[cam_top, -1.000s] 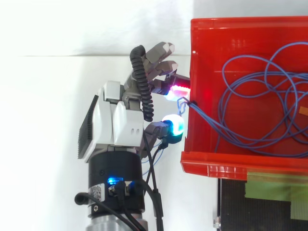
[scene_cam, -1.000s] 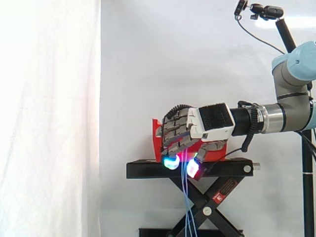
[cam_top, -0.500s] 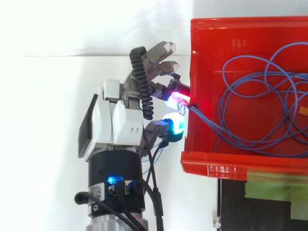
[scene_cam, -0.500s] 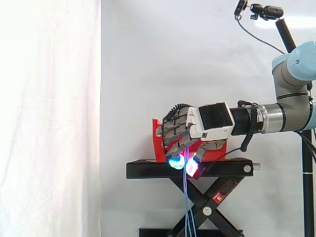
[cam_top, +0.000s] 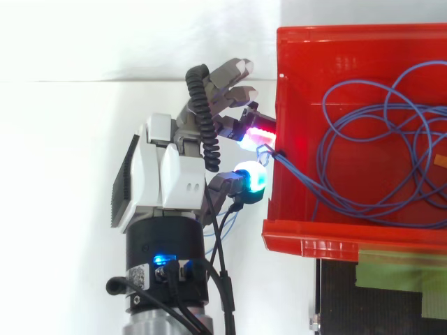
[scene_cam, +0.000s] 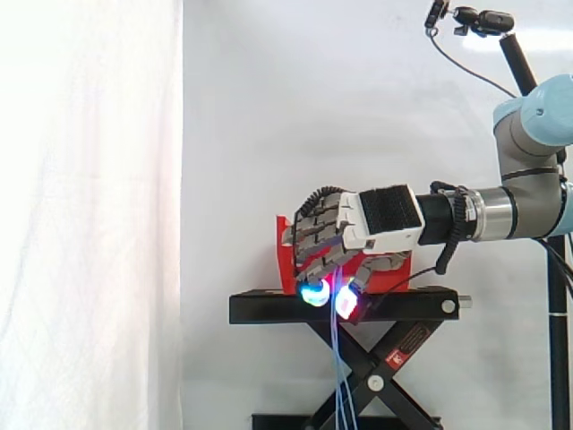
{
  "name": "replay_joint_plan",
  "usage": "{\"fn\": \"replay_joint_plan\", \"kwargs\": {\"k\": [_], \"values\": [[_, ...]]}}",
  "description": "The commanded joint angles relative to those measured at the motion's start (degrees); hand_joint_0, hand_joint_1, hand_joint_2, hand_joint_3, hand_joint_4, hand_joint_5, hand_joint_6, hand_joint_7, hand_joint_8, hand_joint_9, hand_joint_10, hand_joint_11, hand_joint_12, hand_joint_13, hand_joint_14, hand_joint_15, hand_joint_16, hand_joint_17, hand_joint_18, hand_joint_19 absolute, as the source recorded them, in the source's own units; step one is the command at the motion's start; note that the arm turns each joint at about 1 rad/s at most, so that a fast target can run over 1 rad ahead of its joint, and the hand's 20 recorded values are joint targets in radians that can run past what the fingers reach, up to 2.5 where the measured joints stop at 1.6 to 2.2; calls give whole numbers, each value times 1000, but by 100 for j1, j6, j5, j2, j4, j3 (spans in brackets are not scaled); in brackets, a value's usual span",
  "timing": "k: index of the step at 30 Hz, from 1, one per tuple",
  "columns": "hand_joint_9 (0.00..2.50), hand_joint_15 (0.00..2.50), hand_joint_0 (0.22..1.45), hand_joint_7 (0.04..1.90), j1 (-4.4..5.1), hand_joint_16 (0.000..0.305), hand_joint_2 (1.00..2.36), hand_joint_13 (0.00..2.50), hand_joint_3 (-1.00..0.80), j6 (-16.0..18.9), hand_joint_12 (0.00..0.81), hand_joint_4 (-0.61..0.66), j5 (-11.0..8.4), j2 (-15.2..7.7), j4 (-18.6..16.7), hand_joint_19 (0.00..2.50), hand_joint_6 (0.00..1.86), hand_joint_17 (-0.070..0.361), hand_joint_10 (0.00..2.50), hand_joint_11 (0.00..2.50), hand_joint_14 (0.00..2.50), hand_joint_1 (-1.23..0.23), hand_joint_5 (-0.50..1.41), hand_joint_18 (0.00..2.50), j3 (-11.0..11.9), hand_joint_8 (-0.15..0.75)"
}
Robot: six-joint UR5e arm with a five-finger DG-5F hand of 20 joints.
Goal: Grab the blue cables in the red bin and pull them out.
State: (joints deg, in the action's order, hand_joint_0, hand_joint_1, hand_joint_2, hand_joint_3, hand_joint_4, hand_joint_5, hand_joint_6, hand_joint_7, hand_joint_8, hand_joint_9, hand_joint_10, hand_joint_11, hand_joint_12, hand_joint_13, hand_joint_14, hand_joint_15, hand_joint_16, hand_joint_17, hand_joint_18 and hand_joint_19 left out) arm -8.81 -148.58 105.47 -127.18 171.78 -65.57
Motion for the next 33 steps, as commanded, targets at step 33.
{"fn": "replay_joint_plan", "kwargs": {"k": [33], "values": [[834,310,914,909,-7,37,1000,671,-1000,-53,298,52,0,0,75,384,123,83,18,463,12,-837,1008,577,0,228]]}}
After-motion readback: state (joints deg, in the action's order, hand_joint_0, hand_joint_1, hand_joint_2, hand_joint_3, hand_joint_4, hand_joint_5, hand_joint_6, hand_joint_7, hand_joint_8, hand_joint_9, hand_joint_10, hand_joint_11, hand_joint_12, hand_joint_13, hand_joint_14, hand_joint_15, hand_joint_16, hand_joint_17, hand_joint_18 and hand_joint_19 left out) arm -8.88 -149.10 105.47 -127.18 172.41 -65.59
